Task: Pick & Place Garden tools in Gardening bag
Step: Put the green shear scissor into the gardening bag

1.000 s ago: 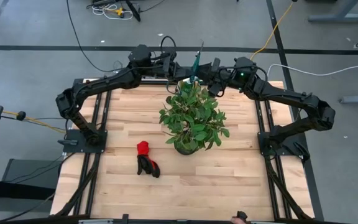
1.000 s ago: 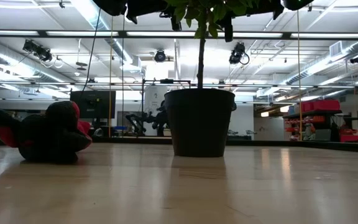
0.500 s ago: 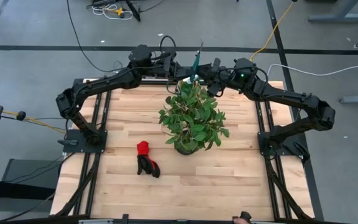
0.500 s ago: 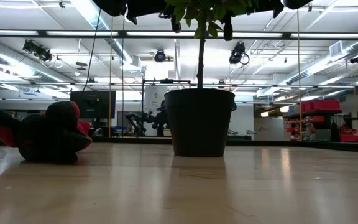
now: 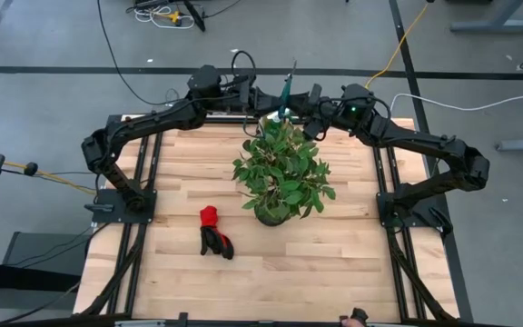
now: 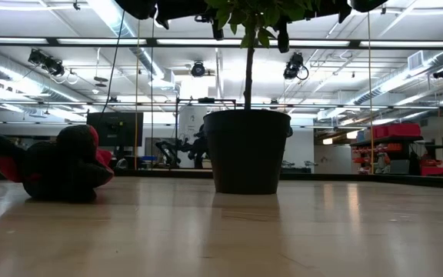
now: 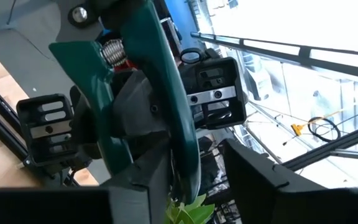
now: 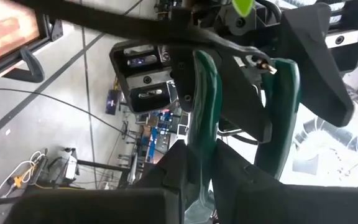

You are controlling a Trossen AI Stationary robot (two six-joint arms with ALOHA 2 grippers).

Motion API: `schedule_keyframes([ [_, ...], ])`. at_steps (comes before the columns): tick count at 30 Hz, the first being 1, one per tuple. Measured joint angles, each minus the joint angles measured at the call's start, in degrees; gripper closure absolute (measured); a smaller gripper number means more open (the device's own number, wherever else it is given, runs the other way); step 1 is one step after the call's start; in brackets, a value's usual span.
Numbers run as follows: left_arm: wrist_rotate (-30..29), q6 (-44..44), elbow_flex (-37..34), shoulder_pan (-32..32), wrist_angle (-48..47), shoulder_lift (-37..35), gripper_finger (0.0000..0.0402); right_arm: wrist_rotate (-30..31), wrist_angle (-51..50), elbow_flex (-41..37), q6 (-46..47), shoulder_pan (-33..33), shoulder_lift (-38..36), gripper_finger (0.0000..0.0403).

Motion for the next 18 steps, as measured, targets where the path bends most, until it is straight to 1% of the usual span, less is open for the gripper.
schedule_keyframes([
  [3, -0.1, -0.2, 0.0, 0.1, -0.3, 0.0, 0.0235, -0.1, -0.1, 0.0, 0.2, 0.0, 0.0, 0.0358],
  [6, 0.5, -1.5, 0.0, 0.9, -0.3, 0.0, 0.0229, -0.1, -0.1, -0.1, 0.2, 0.0, 0.1, 0.0358],
  [18, 5.9, -1.7, 0.0, 3.6, -1.4, -0.1, 0.0246, 2.6, 2.1, -0.1, 0.4, 0.0, 0.1, 0.0358],
])
